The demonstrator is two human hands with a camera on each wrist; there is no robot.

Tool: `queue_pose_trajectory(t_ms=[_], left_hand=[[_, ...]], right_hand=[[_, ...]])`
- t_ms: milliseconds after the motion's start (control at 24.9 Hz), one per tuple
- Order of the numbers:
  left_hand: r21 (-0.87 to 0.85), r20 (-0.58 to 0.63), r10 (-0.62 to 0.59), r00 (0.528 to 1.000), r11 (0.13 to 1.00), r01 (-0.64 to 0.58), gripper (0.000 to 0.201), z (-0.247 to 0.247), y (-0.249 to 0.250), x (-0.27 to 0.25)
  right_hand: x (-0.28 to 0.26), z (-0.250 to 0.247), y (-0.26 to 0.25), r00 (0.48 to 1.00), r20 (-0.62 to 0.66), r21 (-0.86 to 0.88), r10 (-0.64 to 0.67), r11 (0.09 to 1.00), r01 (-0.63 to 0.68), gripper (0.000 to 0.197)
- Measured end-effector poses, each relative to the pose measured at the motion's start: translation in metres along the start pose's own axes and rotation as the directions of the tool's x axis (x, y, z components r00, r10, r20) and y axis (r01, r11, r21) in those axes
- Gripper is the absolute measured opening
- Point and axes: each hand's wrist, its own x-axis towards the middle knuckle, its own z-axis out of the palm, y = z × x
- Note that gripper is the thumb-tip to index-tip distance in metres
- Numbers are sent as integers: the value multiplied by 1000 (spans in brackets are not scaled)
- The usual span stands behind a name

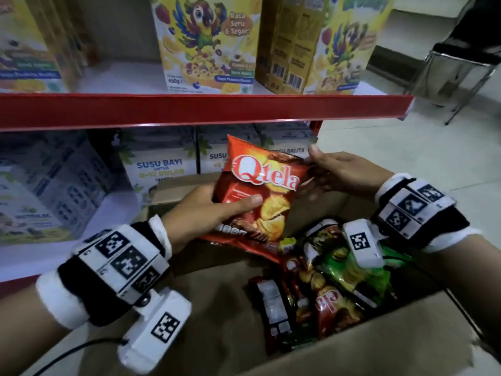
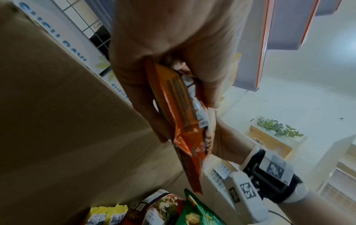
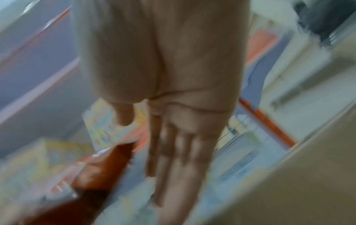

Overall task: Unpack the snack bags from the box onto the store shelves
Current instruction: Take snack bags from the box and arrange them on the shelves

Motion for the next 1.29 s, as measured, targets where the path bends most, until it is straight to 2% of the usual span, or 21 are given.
queue_pose_trajectory(t_ms=[40,80,121,161,201,241,322,402,483,563,644,724,804,885,1046,1166,1247,1287], left_hand=[[-26,-38,9,999,1000,-10,42,-1,-2,0],[-47,-68,12,998,999,-15,40,-3,-4,0],[-56,-88,14,996,998,-19,39,-5,-4,0],[-56,-97,15,995,998,-20,41,-7,-4,1],[-52,-97,15,995,998,-20,43,-8,-3,1],[-51,-91,18,996,998,-22,46,-8,-1,1],[-65,-94,31,995,997,-37,51,-8,3,2],[-79,-104,35,994,996,-44,55,-6,4,4],[-77,-115,38,993,996,-47,55,-5,4,4],[-88,-147,29,989,995,-42,54,-7,2,3],[-109,-188,13,982,993,-34,56,-14,2,2],[-113,-233,20,972,992,-48,60,-23,3,1],[-110,-258,30,966,992,-60,67,-29,4,1],[-114,-239,52,970,990,-81,73,-28,6,1],[-290,-114,121,986,945,-149,86,-17,4,-2],[-356,-73,153,985,919,-170,99,-24,5,-5],[-388,-79,173,982,902,-190,96,-30,5,-6],[-407,-87,182,980,891,-201,90,-32,4,-6]], right_hand=[[-1,-8,8,998,-36,-208,41,977,-48,50],[-1,-16,17,995,-55,-477,86,873,-102,47],[-2,-22,26,988,-65,-712,141,687,-144,46],[-4,-24,35,974,-69,-846,217,505,-172,49],[-6,-25,44,950,-63,-899,305,396,-186,54],[-8,-25,52,916,-40,-914,399,355,-194,61],[-7,-23,64,851,13,-904,525,370,-214,71],[-6,-22,70,821,15,-908,571,351,-228,79],[-3,-20,74,837,9,-926,547,320,-200,88],[-1,-15,69,869,5,-940,496,299,-165,87],[-2,-14,54,926,18,-925,376,359,-128,75],[-7,-18,29,980,60,-870,187,492,-40,64],[-15,-17,-2,994,105,-735,40,676,51,67],[-20,-5,-34,985,157,-596,-77,788,157,81],[-25,32,-75,932,174,-561,-317,746,358,110],[-26,49,-87,862,123,-474,-492,734,486,110],[-25,56,-88,806,43,-510,-591,681,526,102],[-23,57,-86,792,-17,-544,-611,670,505,99]])
